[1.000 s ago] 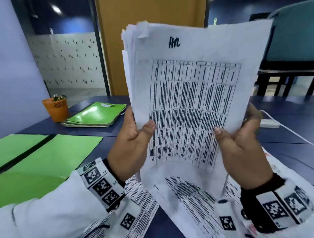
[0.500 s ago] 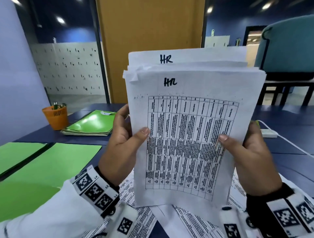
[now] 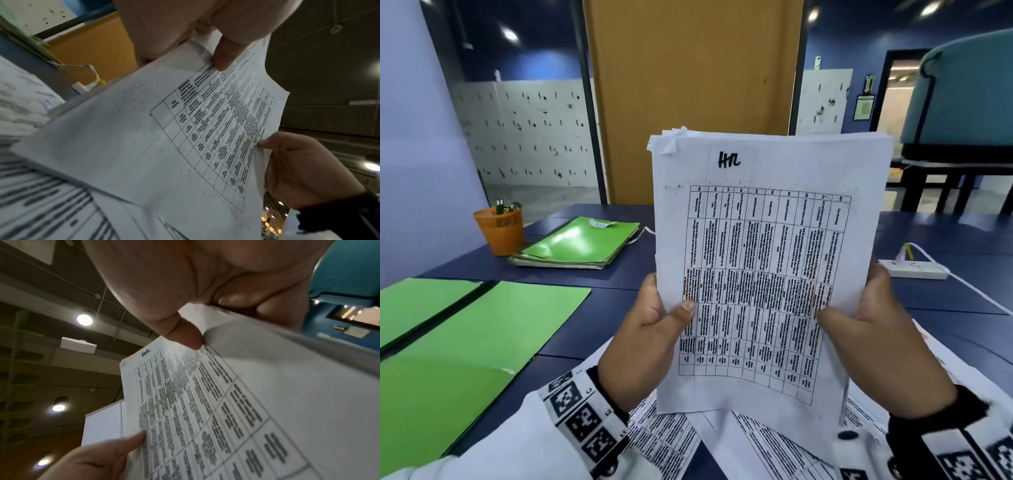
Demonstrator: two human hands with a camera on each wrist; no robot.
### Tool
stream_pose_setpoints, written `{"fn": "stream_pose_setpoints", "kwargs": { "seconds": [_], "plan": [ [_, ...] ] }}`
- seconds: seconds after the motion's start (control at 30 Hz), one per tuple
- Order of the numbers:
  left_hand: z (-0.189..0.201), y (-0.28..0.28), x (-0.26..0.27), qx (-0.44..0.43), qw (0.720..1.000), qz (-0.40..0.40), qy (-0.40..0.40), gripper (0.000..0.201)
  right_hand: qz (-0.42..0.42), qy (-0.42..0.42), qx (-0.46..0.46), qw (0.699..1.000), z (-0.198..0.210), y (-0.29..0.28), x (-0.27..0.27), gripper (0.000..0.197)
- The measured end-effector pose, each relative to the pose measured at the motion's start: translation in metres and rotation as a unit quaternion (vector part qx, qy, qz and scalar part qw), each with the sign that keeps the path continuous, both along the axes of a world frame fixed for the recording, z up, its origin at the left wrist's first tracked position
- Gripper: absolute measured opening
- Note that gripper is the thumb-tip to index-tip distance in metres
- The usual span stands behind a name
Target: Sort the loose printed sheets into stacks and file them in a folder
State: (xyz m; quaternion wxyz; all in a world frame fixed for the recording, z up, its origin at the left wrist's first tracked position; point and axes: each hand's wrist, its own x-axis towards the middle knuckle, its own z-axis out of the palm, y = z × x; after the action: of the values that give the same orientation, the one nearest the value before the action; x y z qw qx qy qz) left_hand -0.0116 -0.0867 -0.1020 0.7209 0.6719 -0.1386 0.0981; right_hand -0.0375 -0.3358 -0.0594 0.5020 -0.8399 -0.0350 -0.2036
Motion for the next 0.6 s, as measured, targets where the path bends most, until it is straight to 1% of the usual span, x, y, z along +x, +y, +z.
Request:
{"fn": "stream_pose_setpoints", "kwargs": {
  "seconds": [0.07,0.13,0.17,0.27,0.33,0.43,0.53,0.6],
  "plan": [
    [0.0,0.002,0.0,-0.026,0.999,-0.001,0.029,0.035,0.017,0.034,0.017,0.999,-0.002,0.002,0.001,0.03],
    [0.0,0.003,0.001,-0.039,0.998,-0.006,0.048,0.046,0.032,0.052,0.032,0.998,-0.008,0.003,0.005,0.035],
    [-0.001,0.004,0.003,-0.045,0.997,-0.007,0.056,0.046,0.039,0.048,0.042,0.997,-0.011,0.004,0.007,0.038],
    [-0.004,0.006,0.008,-0.051,0.996,0.002,0.07,0.034,0.06,0.024,0.056,0.996,-0.018,0.009,0.013,0.041],
    [-0.007,0.007,0.009,-0.024,0.998,0.017,0.06,0.034,0.07,0.005,0.057,0.996,-0.022,0.013,0.014,0.041],
    [-0.009,0.007,0.007,0.004,0.998,0.028,0.048,0.034,0.063,-0.016,0.05,0.997,-0.025,0.015,0.014,0.04],
    [-0.005,0.009,0.007,0.058,0.997,0.035,0.04,0.05,0.063,-0.023,0.046,0.997,-0.027,0.017,0.015,0.042],
    [-0.004,0.01,0.007,0.09,0.994,0.049,0.025,0.047,0.071,-0.027,0.049,0.996,-0.028,0.018,0.014,0.041]
  ]
}}
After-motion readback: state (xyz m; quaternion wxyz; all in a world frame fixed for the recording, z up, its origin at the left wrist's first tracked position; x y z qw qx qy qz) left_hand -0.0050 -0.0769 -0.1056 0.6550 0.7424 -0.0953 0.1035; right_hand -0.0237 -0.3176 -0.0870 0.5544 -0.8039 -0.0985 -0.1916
